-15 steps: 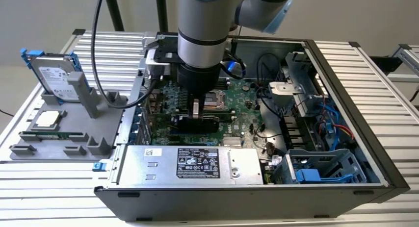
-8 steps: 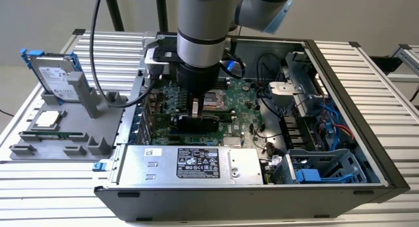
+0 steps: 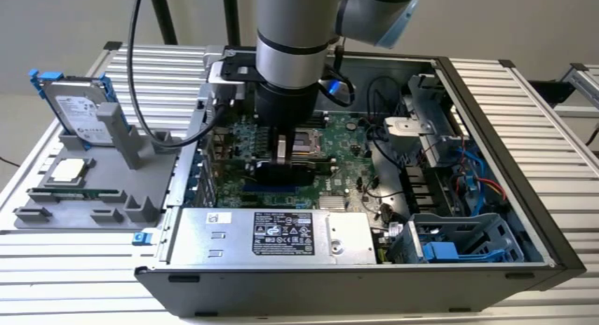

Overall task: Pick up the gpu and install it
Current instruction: 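Insert the gpu into the slot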

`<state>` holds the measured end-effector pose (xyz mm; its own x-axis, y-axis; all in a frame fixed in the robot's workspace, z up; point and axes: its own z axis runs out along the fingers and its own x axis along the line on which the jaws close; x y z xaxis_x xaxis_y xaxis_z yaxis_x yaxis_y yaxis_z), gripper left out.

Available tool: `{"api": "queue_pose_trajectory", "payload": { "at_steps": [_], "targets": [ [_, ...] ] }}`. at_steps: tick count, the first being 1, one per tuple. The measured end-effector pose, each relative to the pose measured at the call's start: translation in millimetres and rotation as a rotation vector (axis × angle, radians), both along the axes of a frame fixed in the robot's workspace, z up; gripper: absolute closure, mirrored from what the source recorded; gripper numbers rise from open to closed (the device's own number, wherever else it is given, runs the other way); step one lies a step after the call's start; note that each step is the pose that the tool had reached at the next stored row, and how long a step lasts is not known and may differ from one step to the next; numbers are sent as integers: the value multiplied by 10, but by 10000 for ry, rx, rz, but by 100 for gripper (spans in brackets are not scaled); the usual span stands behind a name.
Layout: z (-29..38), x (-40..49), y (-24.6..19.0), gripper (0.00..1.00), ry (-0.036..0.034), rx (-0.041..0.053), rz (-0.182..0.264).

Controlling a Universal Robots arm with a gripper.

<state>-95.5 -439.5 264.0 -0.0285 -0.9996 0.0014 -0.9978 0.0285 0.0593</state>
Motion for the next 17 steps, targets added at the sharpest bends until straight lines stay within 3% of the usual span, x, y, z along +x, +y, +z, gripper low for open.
{"api": "queue_pose_trajectory", "payload": {
  "at_steps": [5, 8, 9, 13, 17],
  "targets": [
    [3, 19, -6, 100, 61, 22, 0],
    [3, 34, -12, 100, 273, 95, 0],
    [3, 33, -12, 100, 293, 105, 1],
    [-1, 54, -18, 100, 312, 111, 1],
    [-47, 54, -18, 100, 311, 113, 0]
  ]
}}
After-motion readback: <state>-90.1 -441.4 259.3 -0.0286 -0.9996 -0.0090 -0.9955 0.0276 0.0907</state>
